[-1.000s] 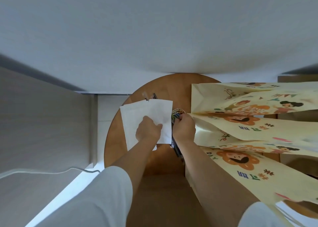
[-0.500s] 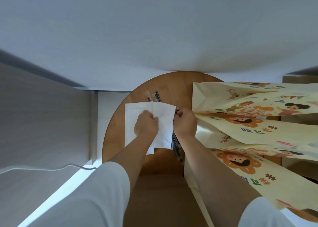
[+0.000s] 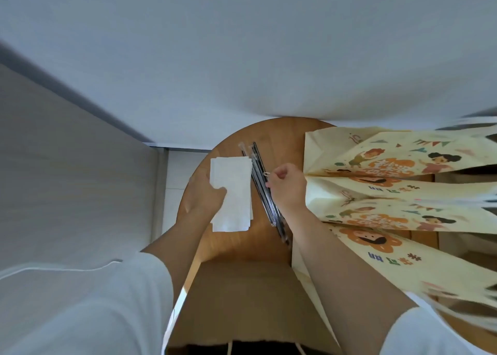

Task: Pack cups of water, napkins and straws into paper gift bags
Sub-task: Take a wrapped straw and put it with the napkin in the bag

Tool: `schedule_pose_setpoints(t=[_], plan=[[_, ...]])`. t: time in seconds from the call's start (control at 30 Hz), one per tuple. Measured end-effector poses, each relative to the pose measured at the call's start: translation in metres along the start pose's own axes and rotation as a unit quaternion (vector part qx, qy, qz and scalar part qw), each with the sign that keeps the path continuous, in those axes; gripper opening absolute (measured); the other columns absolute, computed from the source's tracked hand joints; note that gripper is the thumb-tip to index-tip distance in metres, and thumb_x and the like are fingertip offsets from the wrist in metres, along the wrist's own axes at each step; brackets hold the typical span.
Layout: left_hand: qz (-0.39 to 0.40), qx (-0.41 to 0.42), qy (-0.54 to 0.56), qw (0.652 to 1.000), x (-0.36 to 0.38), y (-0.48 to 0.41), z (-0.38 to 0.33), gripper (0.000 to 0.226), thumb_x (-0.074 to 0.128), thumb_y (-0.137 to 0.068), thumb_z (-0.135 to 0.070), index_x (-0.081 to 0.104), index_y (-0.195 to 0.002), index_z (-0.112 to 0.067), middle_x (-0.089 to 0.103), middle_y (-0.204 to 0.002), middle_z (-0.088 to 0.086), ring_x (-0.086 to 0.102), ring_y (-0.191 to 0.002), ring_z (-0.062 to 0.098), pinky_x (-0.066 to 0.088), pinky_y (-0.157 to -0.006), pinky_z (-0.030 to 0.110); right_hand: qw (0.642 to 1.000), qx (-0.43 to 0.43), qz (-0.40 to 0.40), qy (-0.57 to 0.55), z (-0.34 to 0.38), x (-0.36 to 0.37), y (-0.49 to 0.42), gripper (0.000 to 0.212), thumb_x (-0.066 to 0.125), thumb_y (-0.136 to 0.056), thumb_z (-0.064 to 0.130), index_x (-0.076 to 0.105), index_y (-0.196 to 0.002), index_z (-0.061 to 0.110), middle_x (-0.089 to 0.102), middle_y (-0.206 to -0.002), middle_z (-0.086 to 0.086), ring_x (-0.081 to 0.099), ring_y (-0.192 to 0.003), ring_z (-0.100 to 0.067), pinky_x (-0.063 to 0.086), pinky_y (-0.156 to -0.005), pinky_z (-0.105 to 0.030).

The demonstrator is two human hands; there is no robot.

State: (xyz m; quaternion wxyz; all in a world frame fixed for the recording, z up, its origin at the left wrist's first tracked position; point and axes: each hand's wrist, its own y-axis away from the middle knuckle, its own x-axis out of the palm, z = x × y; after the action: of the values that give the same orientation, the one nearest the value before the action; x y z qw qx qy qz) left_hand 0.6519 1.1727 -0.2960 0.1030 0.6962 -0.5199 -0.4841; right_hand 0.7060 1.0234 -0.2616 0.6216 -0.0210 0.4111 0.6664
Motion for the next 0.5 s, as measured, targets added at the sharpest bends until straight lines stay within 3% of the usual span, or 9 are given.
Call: schedule_pose_setpoints(t=[0.03,0.1,0.17,0.27,0.4,0.5], plan=[[0.011,0.009,0.033,0.999,-0.004,0.007,-0.008,0.045,0.067,-0.082,-0.022,0.053,-0.123,-0.014,0.059,-0.116,0.0,0.059,-0.1,0.019,0.052,-0.076,0.029,1.0,0.004,0.017,-0.018,0.004,-0.001,0.006,0.025,0.054,-0.087,0.005,0.05,-0.07,0.022,0.065,-0.083,-0.009,0.063,-0.07,-0.015,0.048,-0.062,-0.02],[0.064,0.023,0.102,0.992,-0.013,0.028,-0.026,0.038,0.064,-0.087,-0.023,0.055,-0.124,-0.017,0.058,-0.112,-0.002,0.058,-0.096,0.013,0.046,-0.071,0.021,0.997,0.002,0.059,-0.059,0.013,-0.004,0.023,0.021,0.056,-0.089,0.004,0.052,-0.073,0.018,0.064,-0.077,-0.006,0.061,-0.06,-0.008,0.048,-0.061,-0.019],[0.119,0.043,0.161,0.979,-0.023,0.054,-0.041,0.027,0.059,-0.091,-0.021,0.06,-0.118,-0.017,0.064,-0.104,-0.003,0.061,-0.085,0.009,0.045,-0.067,0.019,0.992,-0.015,0.092,-0.084,0.022,-0.01,0.043,0.016,0.058,-0.089,0.004,0.053,-0.077,0.013,0.062,-0.076,-0.006,0.058,-0.054,-0.005,0.048,-0.061,-0.02],[0.115,0.095,0.18,0.972,-0.039,0.093,-0.042,0.011,0.061,-0.091,-0.022,0.066,-0.1,-0.019,0.066,-0.093,-0.006,0.062,-0.08,0.007,0.047,-0.067,0.019,0.987,-0.055,0.114,-0.099,0.031,-0.024,0.078,0.008,0.058,-0.089,0.003,0.054,-0.084,0.008,0.058,-0.073,-0.003,0.052,-0.051,-0.005,0.044,-0.056,-0.017],[0.083,0.149,0.185,0.968,-0.061,0.149,-0.034,0.004,0.064,-0.089,-0.014,0.068,-0.089,-0.014,0.064,-0.086,-0.003,0.058,-0.073,0.008,0.047,-0.067,0.02,0.976,-0.142,0.148,-0.07,0.035,-0.05,0.131,0.007,0.057,-0.091,0.004,0.061,-0.091,0.009,0.058,-0.071,0.003,0.053,-0.06,-0.008,0.043,-0.055,-0.012],[0.07,0.182,0.193,0.962,-0.074,0.194,-0.025,0.006,0.067,-0.086,-0.009,0.067,-0.084,-0.014,0.065,-0.076,-0.003,0.059,-0.068,0.008,0.046,-0.067,0.022,0.966,-0.217,0.142,0.011,0.034,-0.069,0.17,0.017,0.052,-0.094,0.007,0.066,-0.104,0.009,0.064,-0.096,-0.001,0.059,-0.088,-0.014,0.046,-0.079,-0.019]])
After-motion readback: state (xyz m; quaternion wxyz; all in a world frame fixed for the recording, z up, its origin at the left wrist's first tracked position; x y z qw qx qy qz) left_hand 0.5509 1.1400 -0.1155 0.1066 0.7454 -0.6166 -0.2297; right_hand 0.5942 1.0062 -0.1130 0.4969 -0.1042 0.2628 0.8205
